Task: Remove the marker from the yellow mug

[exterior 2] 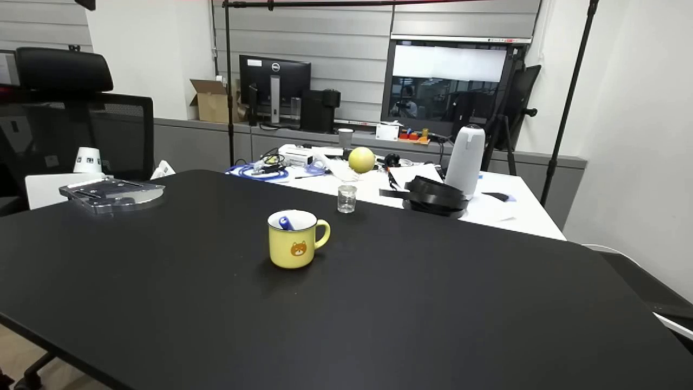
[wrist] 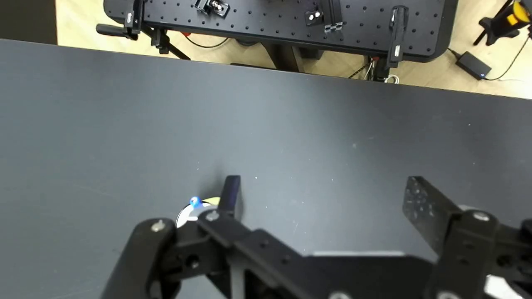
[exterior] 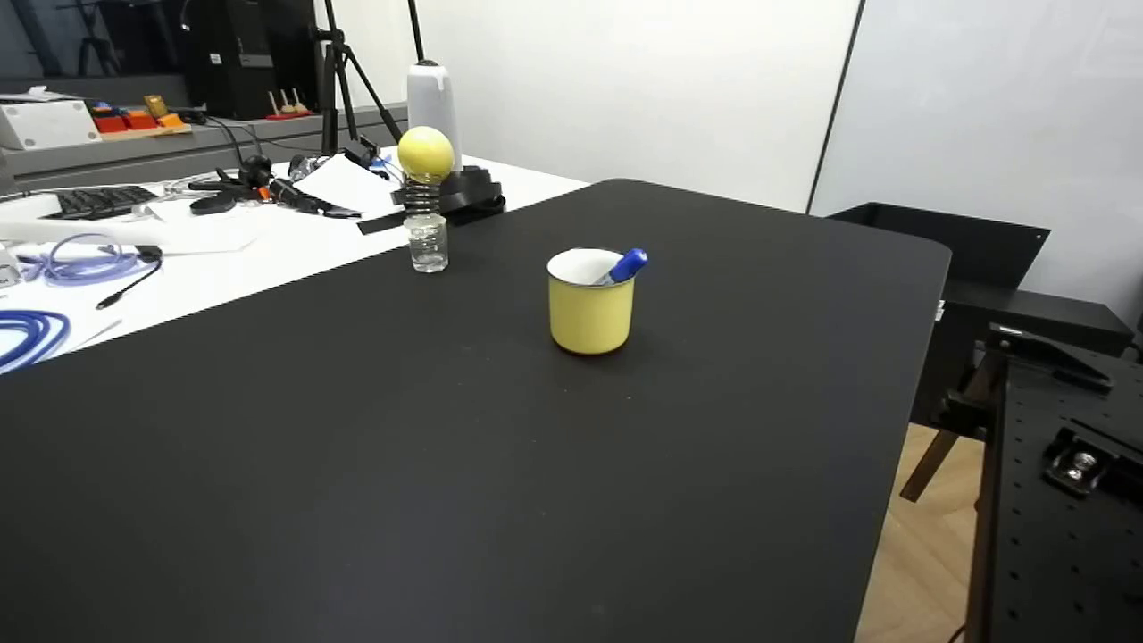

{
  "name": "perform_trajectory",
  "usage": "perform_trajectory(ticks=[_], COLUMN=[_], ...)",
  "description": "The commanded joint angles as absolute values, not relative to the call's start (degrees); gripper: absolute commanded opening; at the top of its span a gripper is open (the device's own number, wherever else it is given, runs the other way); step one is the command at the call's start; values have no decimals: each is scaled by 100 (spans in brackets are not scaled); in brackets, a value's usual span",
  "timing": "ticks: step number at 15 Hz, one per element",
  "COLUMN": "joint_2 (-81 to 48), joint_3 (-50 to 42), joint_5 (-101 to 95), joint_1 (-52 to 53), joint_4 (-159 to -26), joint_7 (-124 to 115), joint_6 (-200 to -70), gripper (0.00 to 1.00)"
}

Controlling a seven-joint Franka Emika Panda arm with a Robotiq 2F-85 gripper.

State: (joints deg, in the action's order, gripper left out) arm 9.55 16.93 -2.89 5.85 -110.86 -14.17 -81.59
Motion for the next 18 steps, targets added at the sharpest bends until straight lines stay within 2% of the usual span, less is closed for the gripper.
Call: perform_trajectory(ticks=[1,10,18], joint_2=[941,779,125], joint_3=[1543,1235,737], joint_5=[-309,-857,-1585], joint_1=[752,570,384], joint_4=[-11073,-11176,-11446], joint_7=[-1441,-1714,-2112], joint_6=[-8147,-8533,-10277], gripper=[100,100,100])
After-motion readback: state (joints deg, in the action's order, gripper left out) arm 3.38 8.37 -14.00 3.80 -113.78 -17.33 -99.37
